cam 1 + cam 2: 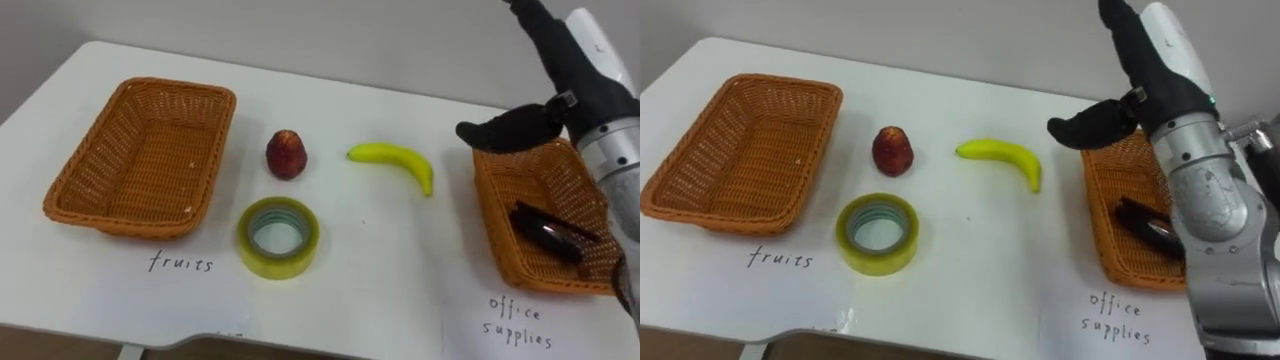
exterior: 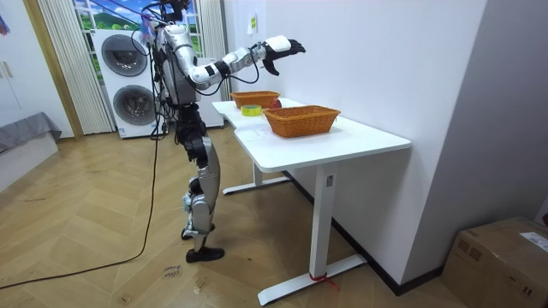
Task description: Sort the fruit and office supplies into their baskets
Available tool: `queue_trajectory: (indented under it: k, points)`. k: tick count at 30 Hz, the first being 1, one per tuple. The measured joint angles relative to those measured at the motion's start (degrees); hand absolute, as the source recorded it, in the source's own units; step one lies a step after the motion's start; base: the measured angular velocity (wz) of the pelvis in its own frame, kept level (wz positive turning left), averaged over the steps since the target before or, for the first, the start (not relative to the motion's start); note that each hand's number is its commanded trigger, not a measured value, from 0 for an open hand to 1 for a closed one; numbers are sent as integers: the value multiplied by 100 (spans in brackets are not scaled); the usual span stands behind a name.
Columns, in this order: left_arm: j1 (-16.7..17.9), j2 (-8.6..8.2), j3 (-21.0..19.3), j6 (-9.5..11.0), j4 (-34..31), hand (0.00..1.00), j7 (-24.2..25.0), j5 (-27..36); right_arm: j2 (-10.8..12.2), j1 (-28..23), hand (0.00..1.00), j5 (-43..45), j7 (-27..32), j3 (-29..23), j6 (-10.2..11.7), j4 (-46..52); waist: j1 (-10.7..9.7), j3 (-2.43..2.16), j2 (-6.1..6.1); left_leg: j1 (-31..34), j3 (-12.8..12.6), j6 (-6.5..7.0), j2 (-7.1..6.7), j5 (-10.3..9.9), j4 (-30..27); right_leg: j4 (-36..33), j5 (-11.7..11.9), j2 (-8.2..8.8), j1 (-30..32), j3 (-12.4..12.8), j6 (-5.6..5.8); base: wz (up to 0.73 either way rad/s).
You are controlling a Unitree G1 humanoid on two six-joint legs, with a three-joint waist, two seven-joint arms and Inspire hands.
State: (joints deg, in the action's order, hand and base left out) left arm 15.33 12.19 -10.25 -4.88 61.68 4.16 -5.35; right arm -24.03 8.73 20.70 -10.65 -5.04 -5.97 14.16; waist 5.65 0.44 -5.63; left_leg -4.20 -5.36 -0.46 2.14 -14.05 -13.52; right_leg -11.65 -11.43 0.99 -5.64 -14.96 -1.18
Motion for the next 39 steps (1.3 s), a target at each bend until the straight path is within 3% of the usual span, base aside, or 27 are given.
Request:
queue_trajectory:
  k: [3, 5, 9, 11, 17, 21, 25, 30, 35, 39]
  points:
    - [9, -14, -1, -111, -315, 0, 44, -85, 78, 81, 0, 4, 1, 35, -1, -42, 110, 25, 61, 80, 118, -4, -6, 3, -33, 2, 0, 18, 1, -176, 0, 23]
    - [73, -31, 5, -123, -481, 0, 54, -147, 150, 82, 0, 7, 1, 84, -34, -48, 114, 18, 64, 150, 217, -9, -18, 8, -44, 4, -2, 47, 3, -267, 1, 23]
    - [122, -27, 149, -155, -661, 0, 32, -277, 187, 77, 0, -54, 3, 405, -67, -209, 230, 24, 75, 164, 239, -10, -33, 16, -104, 9, -5, 52, 5, -274, -1, 5]
    - [125, -30, 282, -215, -646, 0, 32, -447, 214, 65, 0, -109, -17, 677, -162, -272, 255, 5, 44, 190, 273, -2, -59, 20, -126, 15, -16, 71, 5, -287, 4, 6]
    - [151, -7, 426, -368, -649, 0, 107, -559, 277, 66, 0, -228, -23, 945, -170, -486, 315, -73, -104, 212, 330, 21, -110, 31, -121, -5, -50, 98, -1, -320, 40, 7]
    - [150, -6, 605, -397, -667, 0, 101, -556, 306, 66, 0, -244, -10, 1134, -173, -706, 415, -53, -83, 232, 397, 37, -115, 22, -107, -14, -47, 102, -9, -404, 44, 6]
    - [179, -28, 621, -456, -802, 0, 110, -551, 360, 67, 0, -243, -11, 1355, -179, -997, 523, -3, 20, 271, 422, 35, -104, 22, -129, -15, -47, 102, 2, -419, 43, 4]
    - [218, -98, 637, -544, -976, 0, 149, -558, 460, 67, 0, -365, -52, 1508, -360, -1199, 588, 46, 144, 280, 412, 34, -109, 23, -118, -11, -47, 104, 9, -421, 43, 0]
    - [207, -97, 733, -640, -1002, 0, 115, -559, 710, 70, 0, -915, -30, 1568, -418, -1632, 614, 1, 172, 268, 444, 37, -117, 32, -121, -12, -47, 103, 11, -440, 44, 0]
    - [210, -109, 844, -659, -1004, 0, 69, -559, 712, 71, 0, -1353, 44, 1730, -420, -1956, 582, -3, 166, 263, 575, 57, -169, 47, -121, -5, -60, 171, -34, -566, 64, 12]
